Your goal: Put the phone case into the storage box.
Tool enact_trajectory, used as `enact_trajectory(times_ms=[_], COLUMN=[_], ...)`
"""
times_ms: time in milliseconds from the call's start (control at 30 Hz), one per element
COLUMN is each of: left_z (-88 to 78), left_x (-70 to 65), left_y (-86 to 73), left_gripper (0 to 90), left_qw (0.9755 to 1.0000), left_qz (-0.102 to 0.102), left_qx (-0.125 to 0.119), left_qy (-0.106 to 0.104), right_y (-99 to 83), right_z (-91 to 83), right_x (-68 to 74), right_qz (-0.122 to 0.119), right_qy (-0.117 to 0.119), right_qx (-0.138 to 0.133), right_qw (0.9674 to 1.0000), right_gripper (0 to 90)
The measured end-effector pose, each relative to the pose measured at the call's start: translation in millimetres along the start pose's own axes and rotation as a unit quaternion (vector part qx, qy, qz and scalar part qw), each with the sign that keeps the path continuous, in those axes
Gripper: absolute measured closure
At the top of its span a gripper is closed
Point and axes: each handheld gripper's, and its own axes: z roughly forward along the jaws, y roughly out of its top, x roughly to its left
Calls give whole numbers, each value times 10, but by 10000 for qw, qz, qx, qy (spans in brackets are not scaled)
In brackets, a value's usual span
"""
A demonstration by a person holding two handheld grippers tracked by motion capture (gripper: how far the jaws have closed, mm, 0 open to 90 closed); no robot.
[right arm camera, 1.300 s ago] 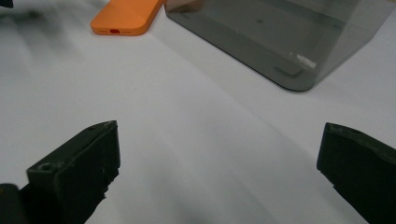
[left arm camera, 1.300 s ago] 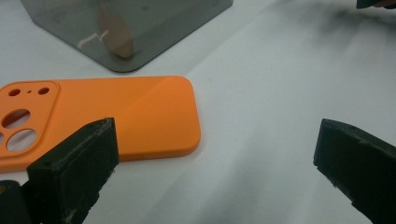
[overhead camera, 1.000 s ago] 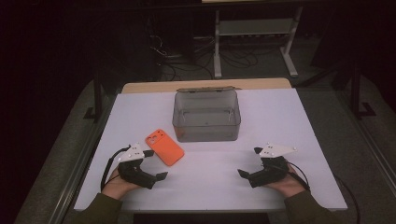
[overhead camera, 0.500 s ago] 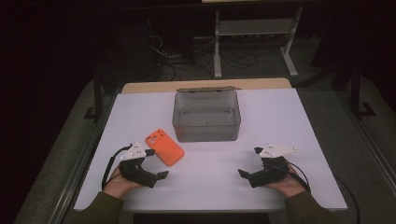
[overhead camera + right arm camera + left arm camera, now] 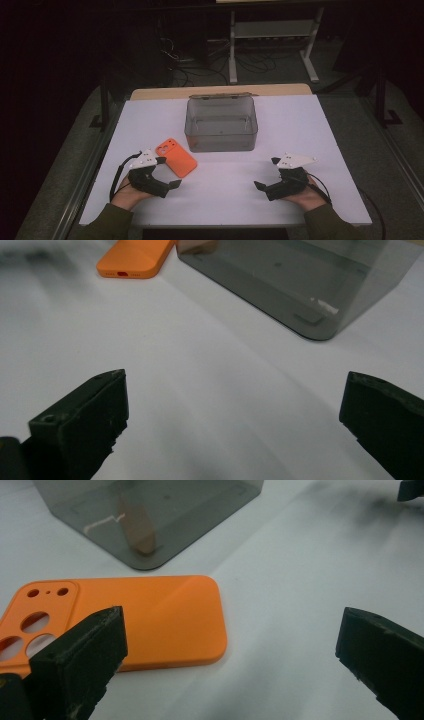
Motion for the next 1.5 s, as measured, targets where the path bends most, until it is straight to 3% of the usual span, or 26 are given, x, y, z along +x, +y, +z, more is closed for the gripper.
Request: enact_trajectory(times_ms=[700,1033,1100,1233,1500], left_z=[95,110,116,137,194], left_x=[40,75,85,90,104], left_y=[174,249,266,295,339], left_gripper=[0,68,139,158,328], left_qw=[10000,9999,9999,9999,9999], left_qz=[-12,-24,-2,12,63], left_qx=[-53,-118,-114,-100,-84], left_qy=[4,-4,14,35,63], right_y=[-4,-4,-5,-2,-5], right_z=[11,16,15,15,21], right_x=[-1,-1,-1,0,-1], right_qz=[7,5,7,3,19], right_qy=[-13,-14,-17,-14,-8], right_qx=[31,48,51,42,61], right_qw=[10000,10000,10000,10000,10000], right_gripper=[0,0,0,0,0])
